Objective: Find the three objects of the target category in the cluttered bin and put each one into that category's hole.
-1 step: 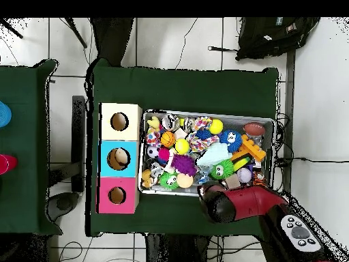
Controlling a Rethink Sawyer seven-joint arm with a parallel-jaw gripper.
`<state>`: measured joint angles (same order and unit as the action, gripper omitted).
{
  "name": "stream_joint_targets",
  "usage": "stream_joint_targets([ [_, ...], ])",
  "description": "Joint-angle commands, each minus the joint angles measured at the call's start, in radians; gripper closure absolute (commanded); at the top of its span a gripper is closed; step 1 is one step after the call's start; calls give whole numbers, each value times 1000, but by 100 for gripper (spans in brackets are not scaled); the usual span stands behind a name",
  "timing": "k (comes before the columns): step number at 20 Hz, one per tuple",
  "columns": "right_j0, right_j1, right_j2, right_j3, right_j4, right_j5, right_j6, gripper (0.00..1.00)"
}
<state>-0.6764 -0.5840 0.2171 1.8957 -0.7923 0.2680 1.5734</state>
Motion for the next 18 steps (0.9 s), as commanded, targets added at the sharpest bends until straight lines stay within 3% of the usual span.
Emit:
stream_joint_targets([
  [1,-15,-27,146,35,45,87,-41,100],
  [7,-42,-17,176,34,17,43,-43,100],
  [8,-47,-15,181,31,10,36,-39,0],
  [14,-81,-1,217,27,-10,6,-47,0],
  [18,-47,-14,175,52,-29,-51,24,0],
])
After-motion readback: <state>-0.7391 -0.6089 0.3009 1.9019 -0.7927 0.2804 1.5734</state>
